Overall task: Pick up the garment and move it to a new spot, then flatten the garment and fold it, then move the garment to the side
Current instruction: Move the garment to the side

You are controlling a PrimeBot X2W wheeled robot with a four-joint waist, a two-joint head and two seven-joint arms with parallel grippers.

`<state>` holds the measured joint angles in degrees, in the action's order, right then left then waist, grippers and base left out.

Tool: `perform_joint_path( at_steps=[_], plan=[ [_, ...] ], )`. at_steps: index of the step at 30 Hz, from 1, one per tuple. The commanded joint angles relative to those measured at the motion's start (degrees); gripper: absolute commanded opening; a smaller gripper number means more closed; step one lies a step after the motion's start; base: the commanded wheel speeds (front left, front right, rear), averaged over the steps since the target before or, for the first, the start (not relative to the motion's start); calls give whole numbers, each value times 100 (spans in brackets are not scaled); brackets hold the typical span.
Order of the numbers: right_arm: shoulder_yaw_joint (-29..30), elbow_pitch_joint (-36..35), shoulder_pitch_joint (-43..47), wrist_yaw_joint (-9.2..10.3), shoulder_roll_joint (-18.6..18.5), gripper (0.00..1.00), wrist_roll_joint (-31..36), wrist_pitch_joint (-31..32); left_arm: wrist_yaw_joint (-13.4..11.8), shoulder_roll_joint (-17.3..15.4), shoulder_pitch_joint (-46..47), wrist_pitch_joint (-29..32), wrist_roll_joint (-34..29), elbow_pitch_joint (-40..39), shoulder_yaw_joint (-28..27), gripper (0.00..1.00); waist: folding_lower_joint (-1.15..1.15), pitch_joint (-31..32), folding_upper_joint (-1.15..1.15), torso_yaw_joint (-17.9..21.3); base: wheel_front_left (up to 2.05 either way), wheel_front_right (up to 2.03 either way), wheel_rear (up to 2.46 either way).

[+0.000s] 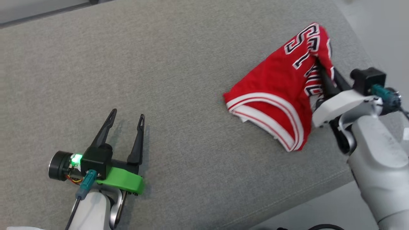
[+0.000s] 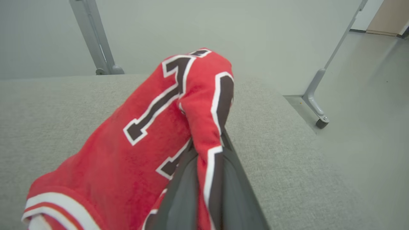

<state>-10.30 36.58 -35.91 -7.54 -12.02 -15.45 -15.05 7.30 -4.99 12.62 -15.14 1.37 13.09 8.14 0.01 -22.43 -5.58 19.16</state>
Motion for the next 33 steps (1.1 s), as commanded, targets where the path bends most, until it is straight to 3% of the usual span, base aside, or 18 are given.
perform_joint_path(
  at_steps=[1,5,12,18,19,20,24,26,33],
  plan=[
    [72,53,-124,11,-68,0,25,-9,15,-35,102,3,-34,-19,10,100,-1,-981,0,-1025,0,0,0],
    [684,578,-717,11,-452,0,222,-9,-8,-63,182,3,-60,-131,-30,100,-1,-1167,0,-1354,0,0,0],
    [2424,1366,-1125,11,-1175,0,1082,-9,-48,-92,189,3,-103,-250,-62,100,-1,-1209,0,-1600,0,0,0],
    [3792,1759,-956,11,-1397,0,2059,-9,-84,-51,162,3,-92,-253,-40,100,-1,-1097,0,-1651,0,0,0],
    [3945,1789,-951,11,-1397,26,2213,-9,-86,-52,154,3,-91,-251,-38,100,-1,-1076,0,-1643,0,0,0],
    [4127,1811,-955,11,-1396,100,2308,-9,-84,-54,144,3,-90,-249,-40,100,-1,-1057,0,-1631,0,0,0],
    [4591,1587,-997,11,-1260,100,2712,-9,-92,-40,94,3,-67,-224,-37,100,-1,-933,0,-1583,0,0,0],
    [4533,1298,-984,11,-1103,100,2747,-9,-101,-27,66,3,-39,-203,-43,100,-1,-819,0,-1569,0,0,0],
    [3200,302,-567,11,-613,100,2079,-9,-139,63,-151,3,48,-58,-118,100,-1,-250,0,-1566,0,0,0]
  ],
)
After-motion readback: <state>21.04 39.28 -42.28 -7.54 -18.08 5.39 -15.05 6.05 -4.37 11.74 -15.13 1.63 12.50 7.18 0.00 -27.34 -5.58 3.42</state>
